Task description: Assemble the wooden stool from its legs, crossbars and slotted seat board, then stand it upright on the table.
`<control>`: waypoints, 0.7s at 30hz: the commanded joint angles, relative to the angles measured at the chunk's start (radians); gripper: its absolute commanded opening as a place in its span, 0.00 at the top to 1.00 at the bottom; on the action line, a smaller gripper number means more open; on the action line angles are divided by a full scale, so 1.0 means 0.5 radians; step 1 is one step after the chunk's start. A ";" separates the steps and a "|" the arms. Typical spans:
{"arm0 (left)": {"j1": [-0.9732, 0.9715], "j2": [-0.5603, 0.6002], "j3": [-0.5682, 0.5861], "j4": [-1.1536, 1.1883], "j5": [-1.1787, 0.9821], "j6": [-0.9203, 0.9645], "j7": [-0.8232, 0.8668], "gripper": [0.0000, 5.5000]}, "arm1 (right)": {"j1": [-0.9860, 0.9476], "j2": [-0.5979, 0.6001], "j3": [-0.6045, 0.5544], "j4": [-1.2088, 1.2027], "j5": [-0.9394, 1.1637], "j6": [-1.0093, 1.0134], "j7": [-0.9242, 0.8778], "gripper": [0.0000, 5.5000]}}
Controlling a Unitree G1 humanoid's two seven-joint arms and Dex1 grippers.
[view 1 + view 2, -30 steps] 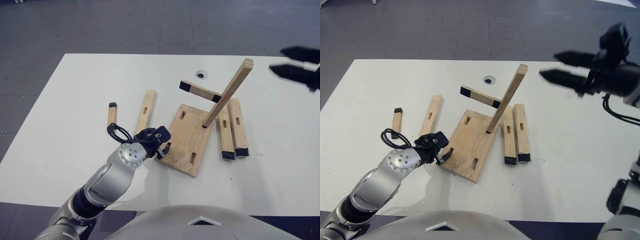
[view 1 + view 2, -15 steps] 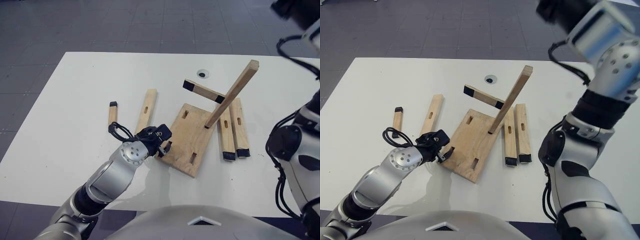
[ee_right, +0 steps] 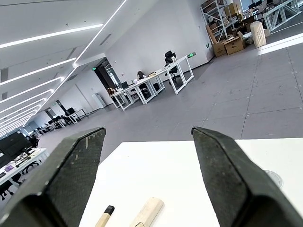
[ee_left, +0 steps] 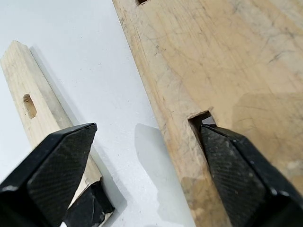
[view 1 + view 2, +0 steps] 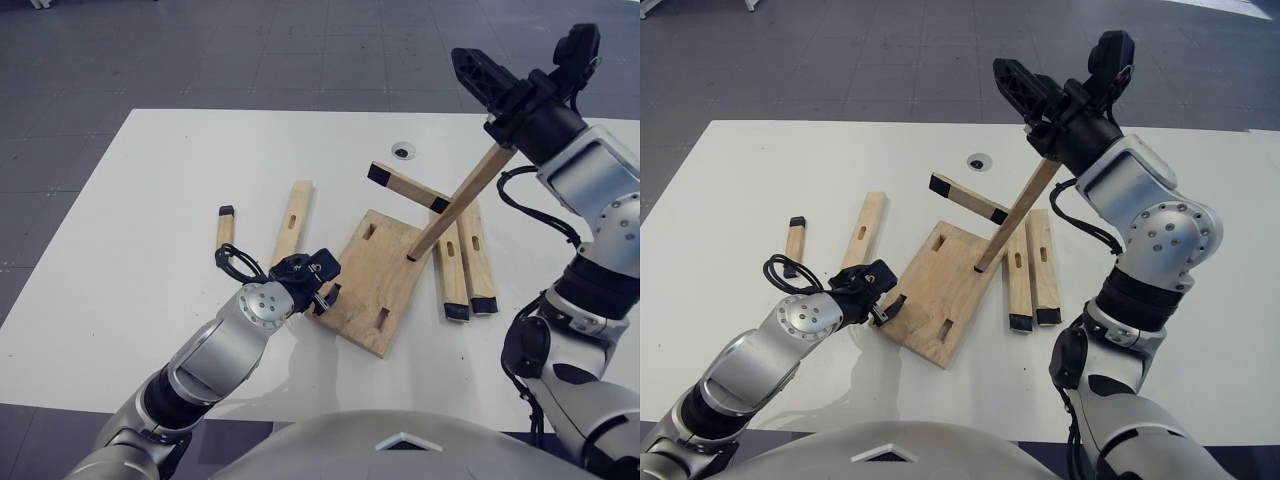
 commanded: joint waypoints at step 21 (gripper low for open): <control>0.319 -0.860 0.533 0.270 0.328 0.115 0.845 0.26 | -0.021 -0.543 0.113 -0.410 -0.404 -0.142 -0.711 0.39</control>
